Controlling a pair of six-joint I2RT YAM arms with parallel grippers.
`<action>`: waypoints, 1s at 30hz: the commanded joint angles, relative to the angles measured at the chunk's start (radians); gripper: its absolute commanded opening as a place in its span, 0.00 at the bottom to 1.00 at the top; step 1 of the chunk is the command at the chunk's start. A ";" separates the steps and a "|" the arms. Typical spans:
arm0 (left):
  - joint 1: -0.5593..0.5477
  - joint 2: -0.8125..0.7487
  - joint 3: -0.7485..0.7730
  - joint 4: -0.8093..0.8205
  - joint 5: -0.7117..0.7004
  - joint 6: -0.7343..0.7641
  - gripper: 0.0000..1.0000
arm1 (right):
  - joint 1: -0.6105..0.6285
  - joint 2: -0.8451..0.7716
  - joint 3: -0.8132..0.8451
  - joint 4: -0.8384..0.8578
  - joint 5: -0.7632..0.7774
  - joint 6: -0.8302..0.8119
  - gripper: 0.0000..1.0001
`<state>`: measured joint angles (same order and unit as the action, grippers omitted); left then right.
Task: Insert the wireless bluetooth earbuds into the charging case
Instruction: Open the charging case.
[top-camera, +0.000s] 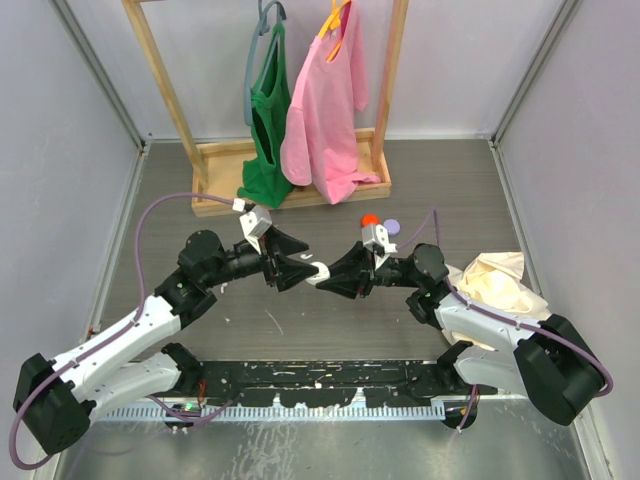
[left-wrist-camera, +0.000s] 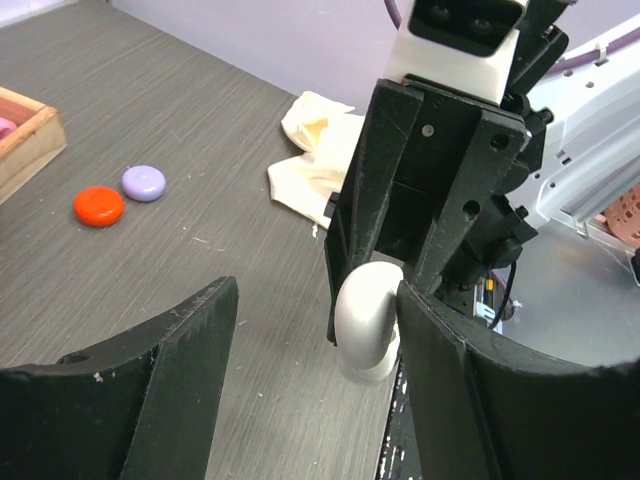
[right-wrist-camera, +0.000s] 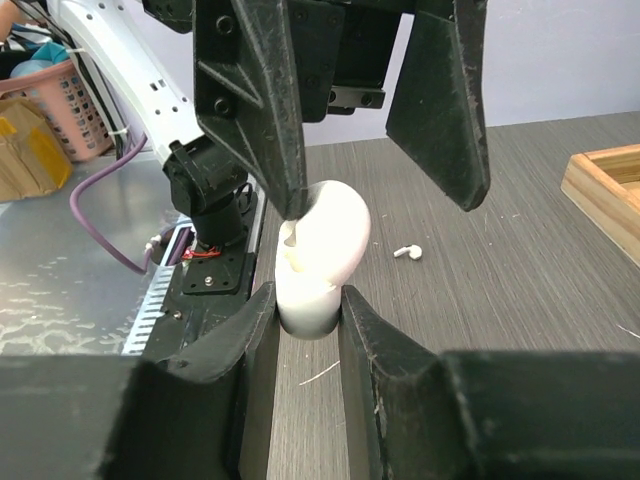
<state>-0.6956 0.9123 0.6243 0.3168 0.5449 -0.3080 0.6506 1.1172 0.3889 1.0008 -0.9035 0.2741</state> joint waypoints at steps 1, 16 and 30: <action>0.009 0.016 0.038 -0.010 -0.098 0.002 0.66 | 0.014 -0.018 0.011 0.065 -0.061 -0.022 0.01; 0.013 0.023 0.055 -0.060 -0.142 -0.007 0.71 | 0.013 -0.005 0.006 0.003 -0.007 -0.079 0.01; 0.012 -0.035 0.132 -0.487 -0.506 -0.048 0.81 | 0.013 0.036 -0.112 0.078 0.203 -0.250 0.01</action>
<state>-0.6888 0.9108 0.6872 -0.0010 0.2298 -0.3283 0.6594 1.1259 0.3023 0.9531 -0.7792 0.0853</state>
